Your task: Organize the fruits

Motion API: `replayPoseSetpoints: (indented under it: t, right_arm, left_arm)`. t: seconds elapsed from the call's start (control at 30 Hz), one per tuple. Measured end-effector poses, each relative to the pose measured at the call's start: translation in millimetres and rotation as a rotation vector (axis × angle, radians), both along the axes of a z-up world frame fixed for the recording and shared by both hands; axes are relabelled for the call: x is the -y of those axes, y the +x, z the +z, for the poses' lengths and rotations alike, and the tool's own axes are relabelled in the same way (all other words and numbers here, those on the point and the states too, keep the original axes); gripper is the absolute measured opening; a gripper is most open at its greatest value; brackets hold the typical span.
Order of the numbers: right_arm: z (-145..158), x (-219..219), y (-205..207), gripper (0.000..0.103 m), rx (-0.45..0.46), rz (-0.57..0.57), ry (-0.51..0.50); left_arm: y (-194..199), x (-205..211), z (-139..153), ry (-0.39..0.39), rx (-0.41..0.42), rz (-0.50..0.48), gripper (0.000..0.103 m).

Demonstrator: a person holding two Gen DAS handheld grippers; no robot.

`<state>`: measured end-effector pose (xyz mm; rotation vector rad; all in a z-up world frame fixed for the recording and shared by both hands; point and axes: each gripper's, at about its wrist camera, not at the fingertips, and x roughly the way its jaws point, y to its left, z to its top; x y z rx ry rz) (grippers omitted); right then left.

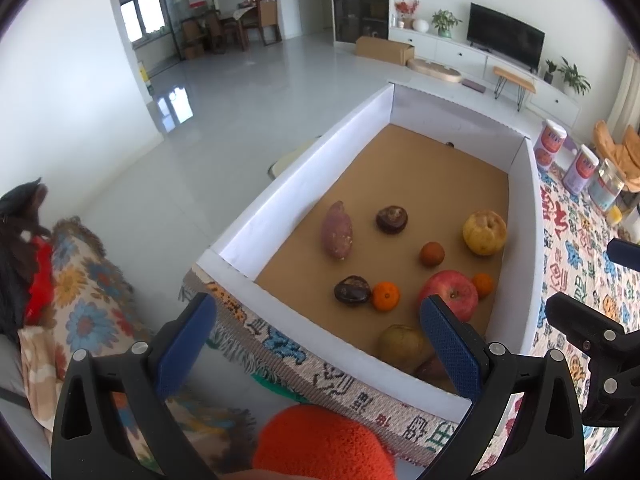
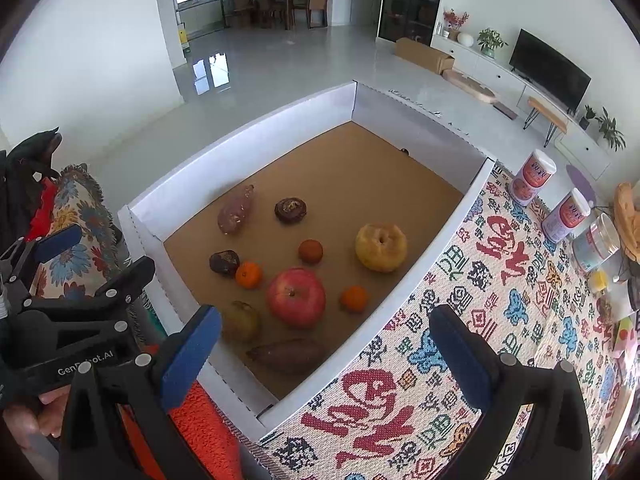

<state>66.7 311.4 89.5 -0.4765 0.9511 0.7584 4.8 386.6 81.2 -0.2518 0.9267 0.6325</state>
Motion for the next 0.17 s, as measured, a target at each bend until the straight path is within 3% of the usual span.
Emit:
replayPoseSetpoints:
  t: [0.17]
  right_arm:
    - [-2.6, -0.8, 1.3, 0.103, -0.005, 0.000, -0.002]
  left_arm:
    - [0.3, -4.2, -2.0, -0.030, 0.018, -0.009, 0.102]
